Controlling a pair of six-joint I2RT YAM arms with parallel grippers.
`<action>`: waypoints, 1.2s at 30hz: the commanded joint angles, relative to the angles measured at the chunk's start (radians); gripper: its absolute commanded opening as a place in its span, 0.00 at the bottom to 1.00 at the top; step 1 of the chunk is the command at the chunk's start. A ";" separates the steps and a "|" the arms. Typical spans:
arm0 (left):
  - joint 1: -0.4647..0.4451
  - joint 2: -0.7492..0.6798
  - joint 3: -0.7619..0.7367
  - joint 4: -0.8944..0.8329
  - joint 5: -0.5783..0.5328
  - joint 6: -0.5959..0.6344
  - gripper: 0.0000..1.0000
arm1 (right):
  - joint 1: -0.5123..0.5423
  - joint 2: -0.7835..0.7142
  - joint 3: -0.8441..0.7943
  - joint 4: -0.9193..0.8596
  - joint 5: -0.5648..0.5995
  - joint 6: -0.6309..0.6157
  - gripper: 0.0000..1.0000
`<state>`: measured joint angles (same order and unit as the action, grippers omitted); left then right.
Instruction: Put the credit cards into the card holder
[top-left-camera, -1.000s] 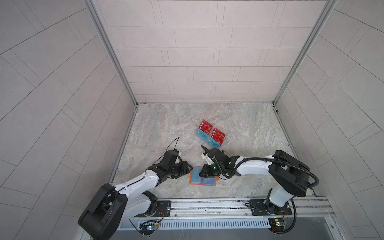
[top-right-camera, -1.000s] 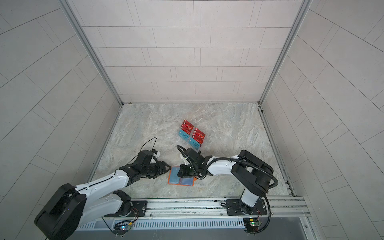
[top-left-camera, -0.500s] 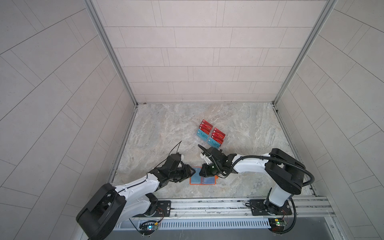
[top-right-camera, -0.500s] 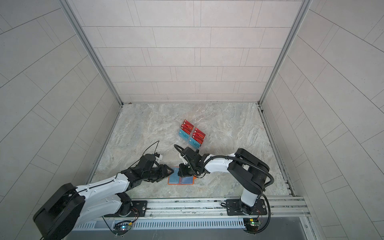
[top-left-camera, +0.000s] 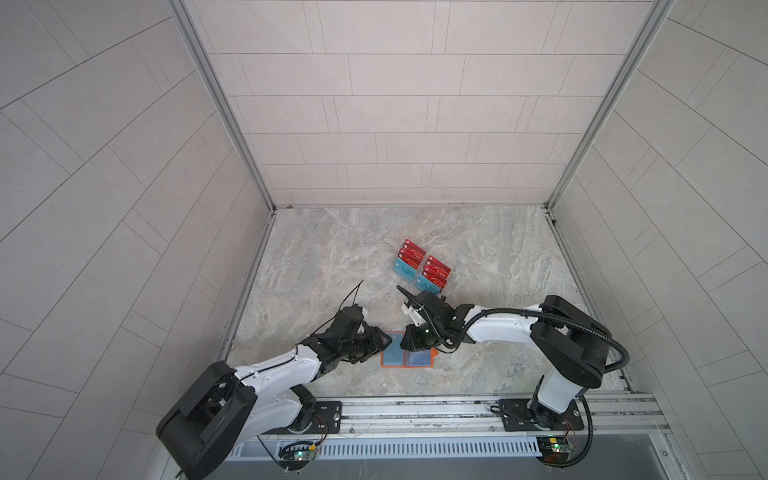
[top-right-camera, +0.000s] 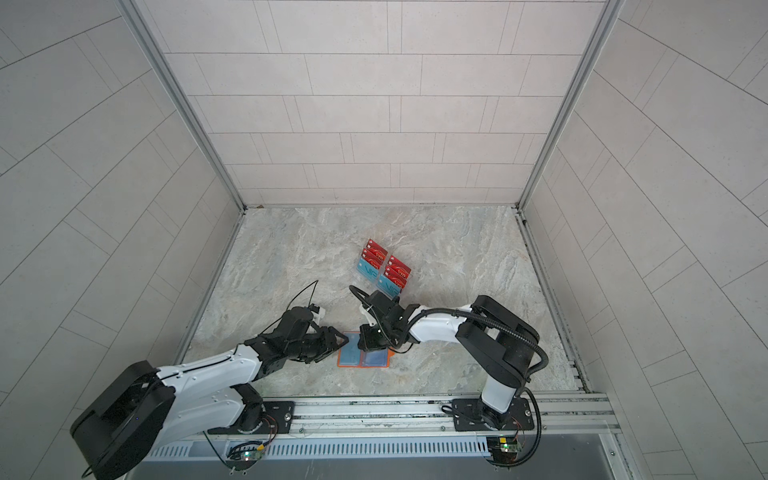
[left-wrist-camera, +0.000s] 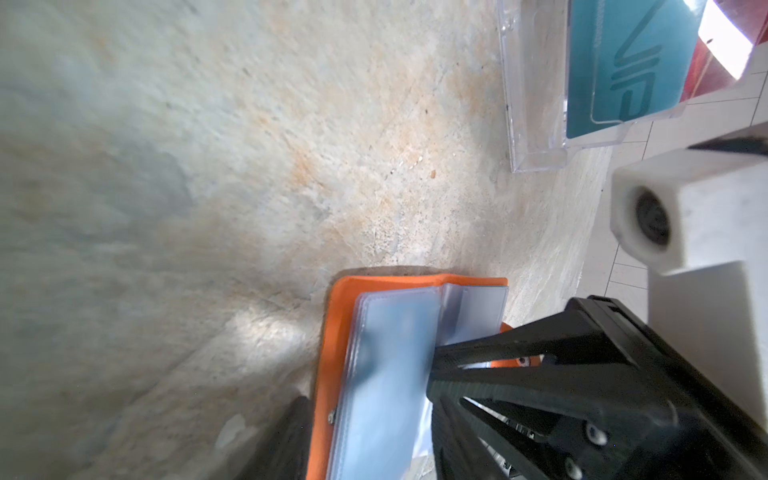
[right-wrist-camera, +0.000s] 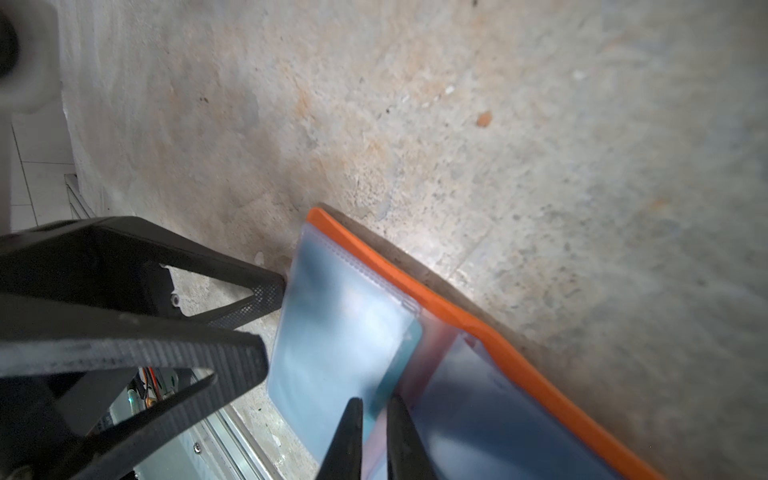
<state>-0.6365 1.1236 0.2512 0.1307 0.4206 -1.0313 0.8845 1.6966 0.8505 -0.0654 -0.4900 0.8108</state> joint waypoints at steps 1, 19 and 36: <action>-0.005 -0.041 0.035 -0.145 -0.074 0.022 0.51 | -0.021 -0.068 0.060 -0.112 0.015 -0.077 0.18; 0.075 -0.048 0.260 -0.335 -0.169 0.260 0.72 | -0.217 -0.025 0.564 -0.719 0.188 -0.540 0.58; 0.081 -0.145 0.207 -0.429 -0.206 0.251 0.73 | -0.312 0.250 0.824 -0.814 0.304 -0.673 0.48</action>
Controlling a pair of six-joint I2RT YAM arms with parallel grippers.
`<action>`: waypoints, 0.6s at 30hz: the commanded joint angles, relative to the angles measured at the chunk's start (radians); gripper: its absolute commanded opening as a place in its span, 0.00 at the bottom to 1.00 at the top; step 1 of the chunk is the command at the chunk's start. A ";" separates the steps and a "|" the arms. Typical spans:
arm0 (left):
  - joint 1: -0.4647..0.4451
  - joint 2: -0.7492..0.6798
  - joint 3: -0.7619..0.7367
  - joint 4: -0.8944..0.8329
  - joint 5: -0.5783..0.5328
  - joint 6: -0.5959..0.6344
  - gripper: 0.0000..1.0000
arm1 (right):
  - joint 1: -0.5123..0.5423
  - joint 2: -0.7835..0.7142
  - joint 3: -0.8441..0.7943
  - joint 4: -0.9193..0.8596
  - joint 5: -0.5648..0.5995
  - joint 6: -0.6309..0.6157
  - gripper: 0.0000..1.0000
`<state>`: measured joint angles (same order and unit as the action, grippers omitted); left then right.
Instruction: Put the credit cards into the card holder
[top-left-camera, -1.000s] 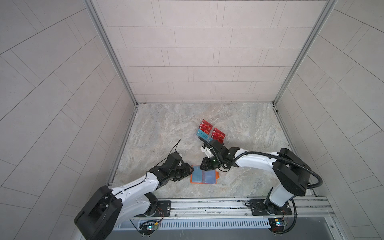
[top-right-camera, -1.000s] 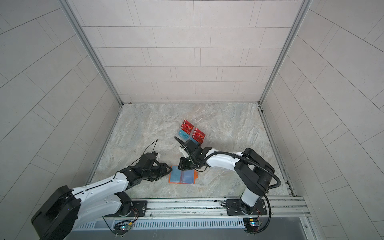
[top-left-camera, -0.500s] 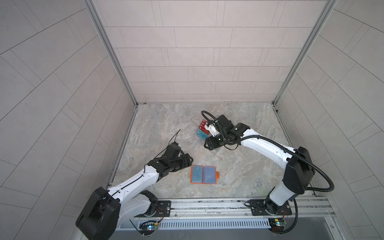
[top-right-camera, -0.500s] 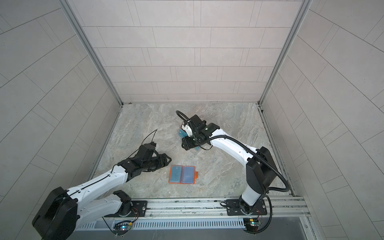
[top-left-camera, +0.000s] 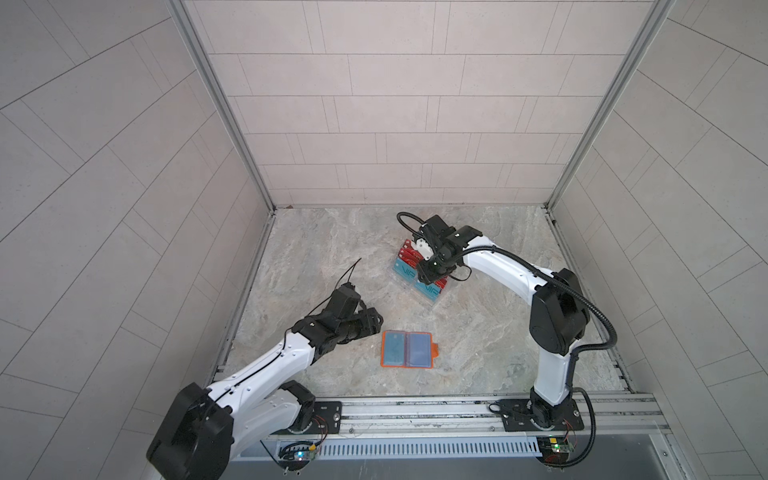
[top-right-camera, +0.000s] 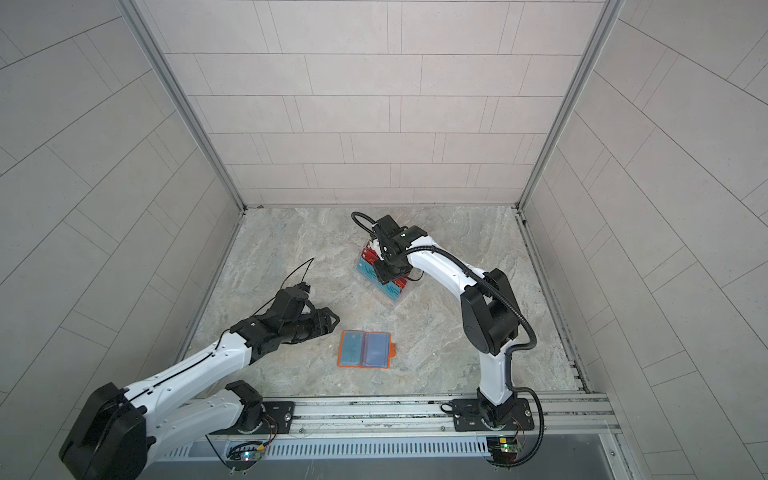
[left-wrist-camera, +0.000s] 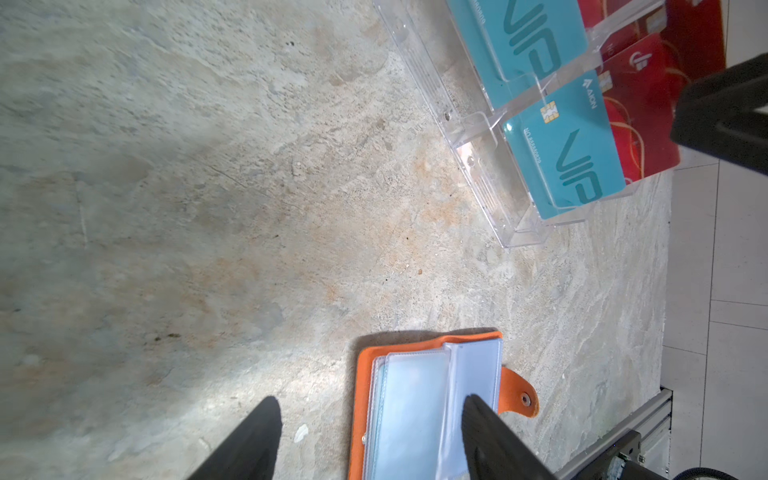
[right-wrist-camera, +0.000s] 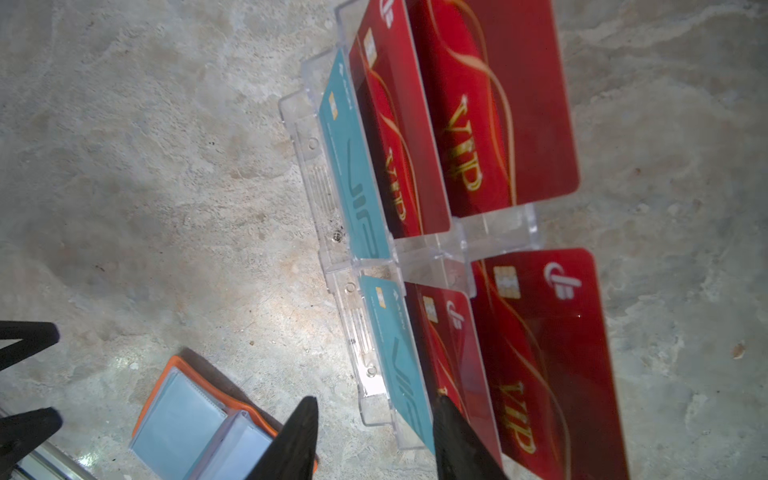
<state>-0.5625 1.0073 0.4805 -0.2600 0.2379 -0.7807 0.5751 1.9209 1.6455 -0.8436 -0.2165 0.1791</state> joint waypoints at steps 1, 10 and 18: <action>0.007 -0.034 -0.028 -0.041 -0.027 -0.007 0.73 | -0.003 0.040 0.040 -0.040 0.028 -0.044 0.47; 0.007 -0.019 -0.028 -0.049 -0.027 -0.022 0.72 | -0.004 0.096 0.066 -0.055 0.036 -0.060 0.42; 0.007 0.001 -0.017 -0.052 -0.021 -0.020 0.72 | -0.003 0.095 0.027 -0.031 0.026 -0.054 0.39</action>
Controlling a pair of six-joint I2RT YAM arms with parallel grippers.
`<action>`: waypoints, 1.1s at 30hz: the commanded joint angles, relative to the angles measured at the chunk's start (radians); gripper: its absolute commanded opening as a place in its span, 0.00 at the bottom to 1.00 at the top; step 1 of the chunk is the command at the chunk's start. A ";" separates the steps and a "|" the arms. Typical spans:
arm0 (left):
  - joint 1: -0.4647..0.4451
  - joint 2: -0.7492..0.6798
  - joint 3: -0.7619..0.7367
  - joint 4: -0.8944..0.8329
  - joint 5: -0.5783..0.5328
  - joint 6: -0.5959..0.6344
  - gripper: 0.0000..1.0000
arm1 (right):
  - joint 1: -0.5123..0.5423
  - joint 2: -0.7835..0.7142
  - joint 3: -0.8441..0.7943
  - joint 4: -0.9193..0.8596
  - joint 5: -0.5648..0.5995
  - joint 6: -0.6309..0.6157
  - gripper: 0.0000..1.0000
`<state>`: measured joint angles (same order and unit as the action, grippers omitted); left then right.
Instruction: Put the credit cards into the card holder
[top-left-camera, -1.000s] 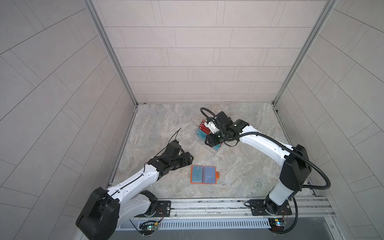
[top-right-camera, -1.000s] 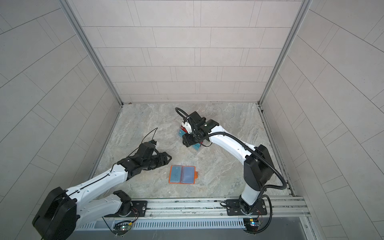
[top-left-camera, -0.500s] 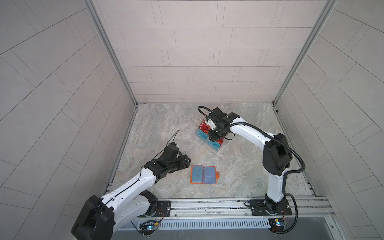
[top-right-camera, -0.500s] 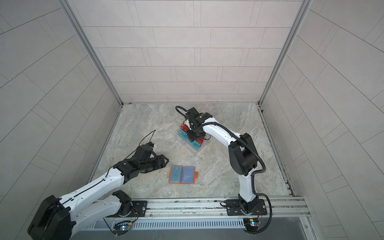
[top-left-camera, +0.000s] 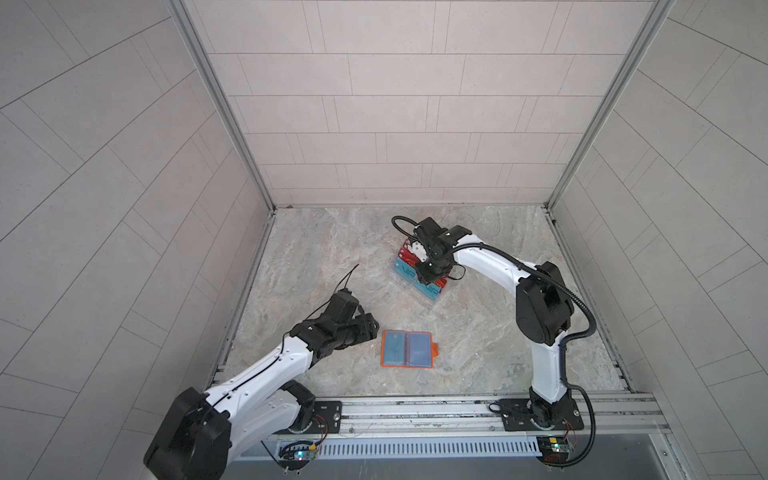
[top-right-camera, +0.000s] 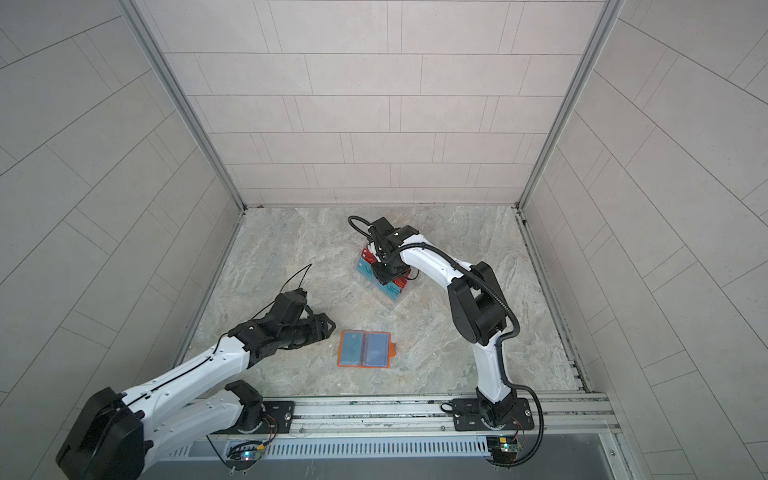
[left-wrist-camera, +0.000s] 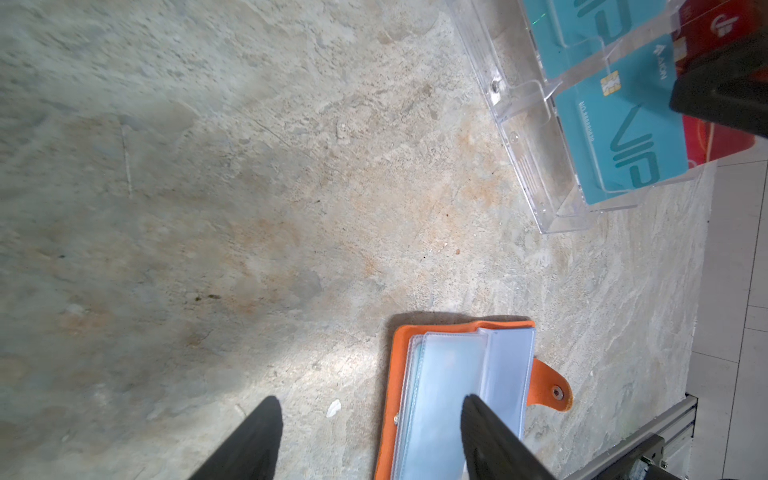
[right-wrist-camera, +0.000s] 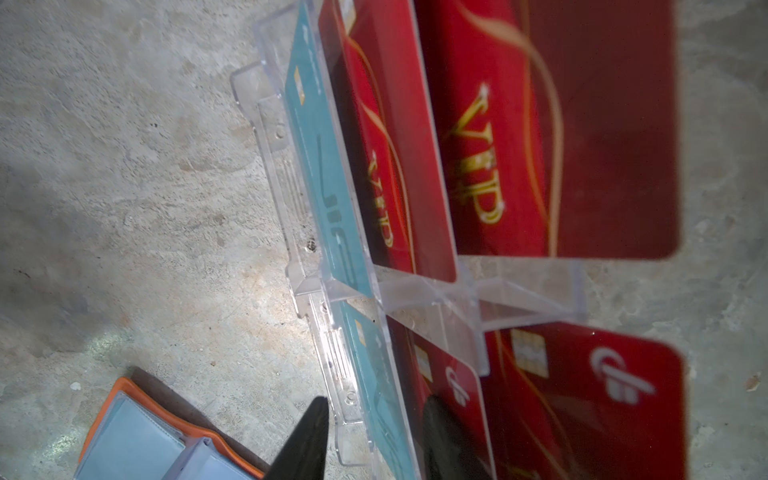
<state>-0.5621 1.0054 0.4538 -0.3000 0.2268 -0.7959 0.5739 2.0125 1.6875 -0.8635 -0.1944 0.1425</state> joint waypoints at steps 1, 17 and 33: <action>0.005 0.007 0.008 -0.011 -0.008 -0.005 0.72 | 0.001 0.000 -0.021 -0.006 0.002 -0.017 0.39; 0.007 0.007 0.000 -0.011 -0.017 -0.015 0.72 | 0.001 -0.008 -0.023 -0.001 -0.053 -0.035 0.26; 0.006 0.029 0.010 -0.007 -0.011 -0.011 0.72 | 0.005 0.023 -0.019 -0.027 -0.056 -0.081 0.19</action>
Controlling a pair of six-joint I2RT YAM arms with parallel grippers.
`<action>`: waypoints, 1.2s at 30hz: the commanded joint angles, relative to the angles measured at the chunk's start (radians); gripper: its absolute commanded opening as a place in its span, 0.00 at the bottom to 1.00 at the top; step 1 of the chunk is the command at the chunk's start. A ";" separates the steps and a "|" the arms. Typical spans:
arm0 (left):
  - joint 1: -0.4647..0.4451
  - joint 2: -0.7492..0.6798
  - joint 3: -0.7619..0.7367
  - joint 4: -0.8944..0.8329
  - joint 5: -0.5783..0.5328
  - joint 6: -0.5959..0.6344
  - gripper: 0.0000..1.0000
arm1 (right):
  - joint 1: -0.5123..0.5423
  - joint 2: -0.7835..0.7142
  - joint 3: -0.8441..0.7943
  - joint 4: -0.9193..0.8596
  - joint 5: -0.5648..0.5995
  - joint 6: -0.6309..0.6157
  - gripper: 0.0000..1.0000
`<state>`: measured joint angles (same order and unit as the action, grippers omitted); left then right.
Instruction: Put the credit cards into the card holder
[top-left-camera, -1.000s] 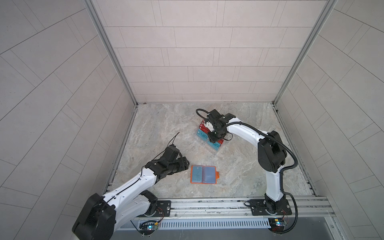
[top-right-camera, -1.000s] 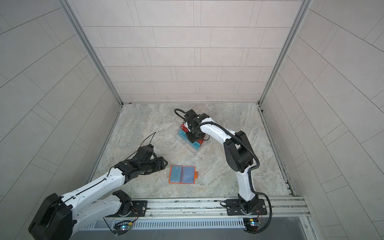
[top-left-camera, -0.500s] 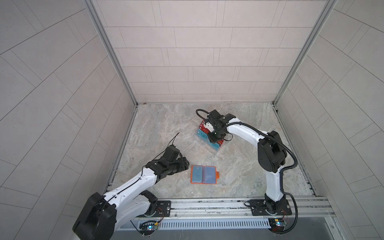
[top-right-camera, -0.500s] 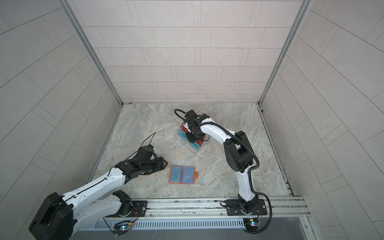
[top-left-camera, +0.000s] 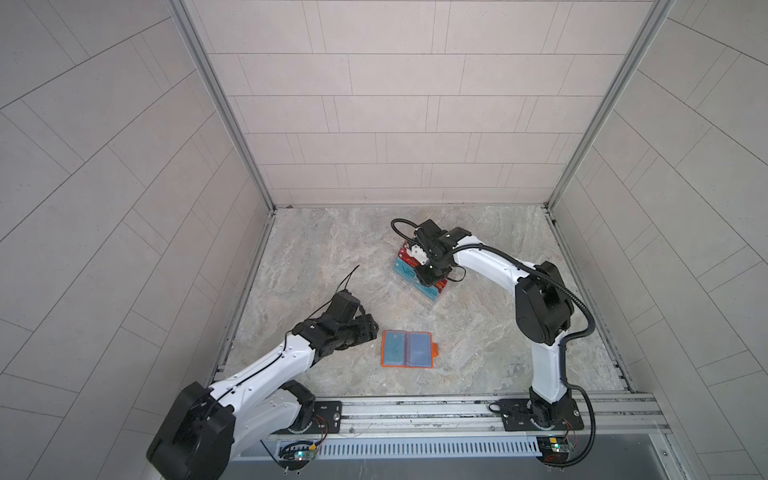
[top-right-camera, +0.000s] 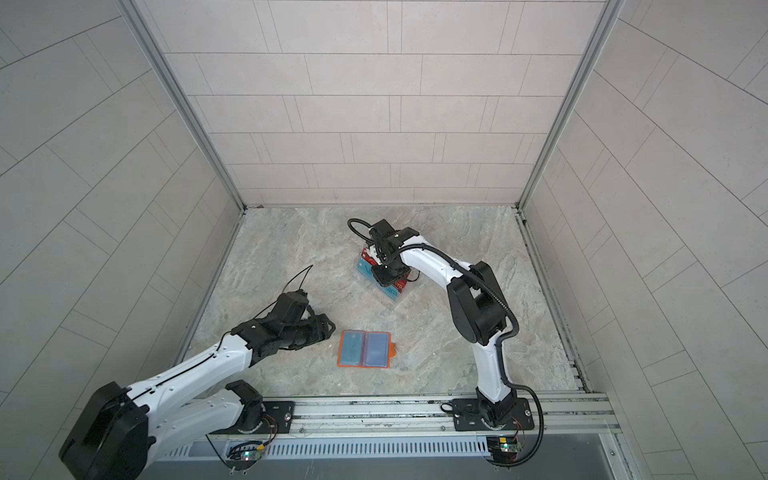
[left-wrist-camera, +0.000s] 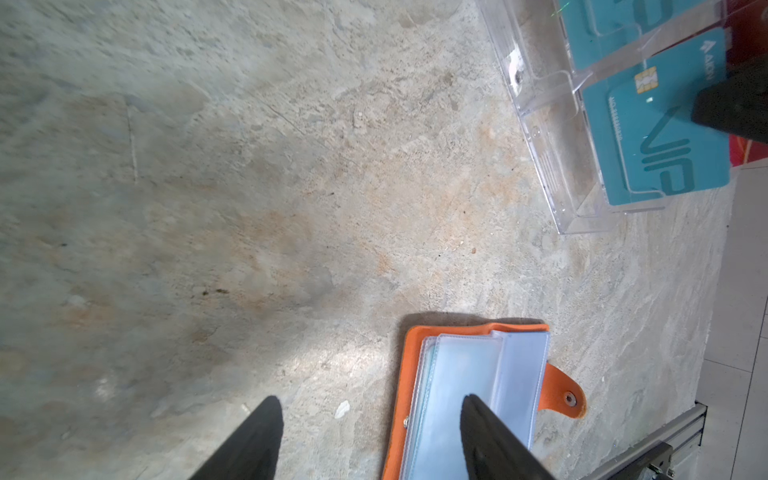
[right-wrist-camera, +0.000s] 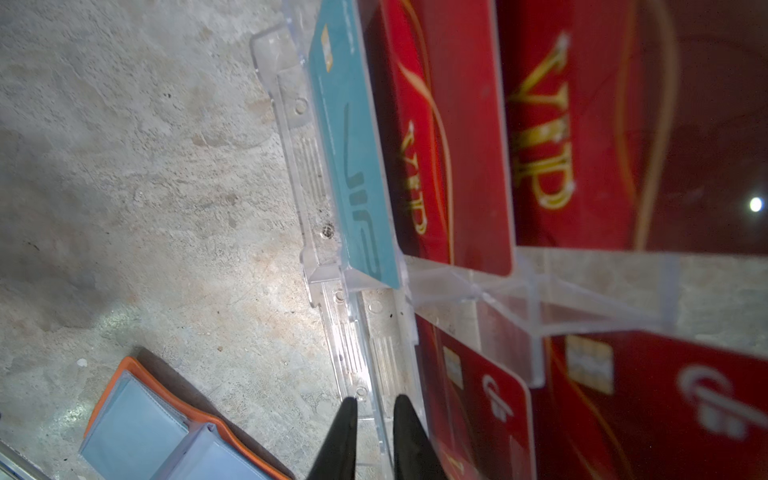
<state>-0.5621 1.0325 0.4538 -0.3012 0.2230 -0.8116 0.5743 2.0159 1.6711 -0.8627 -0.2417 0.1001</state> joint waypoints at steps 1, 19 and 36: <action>0.006 0.003 0.011 -0.007 -0.007 0.005 0.72 | 0.005 0.021 -0.003 -0.026 -0.015 -0.042 0.19; 0.007 0.018 0.023 -0.008 0.001 0.004 0.72 | -0.005 -0.009 0.013 -0.030 -0.011 -0.109 0.07; 0.007 0.005 0.044 -0.019 0.002 0.000 0.71 | -0.017 -0.053 0.065 -0.053 -0.023 -0.147 0.00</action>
<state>-0.5621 1.0489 0.4683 -0.3042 0.2272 -0.8120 0.5617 2.0155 1.7111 -0.8890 -0.2581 -0.0101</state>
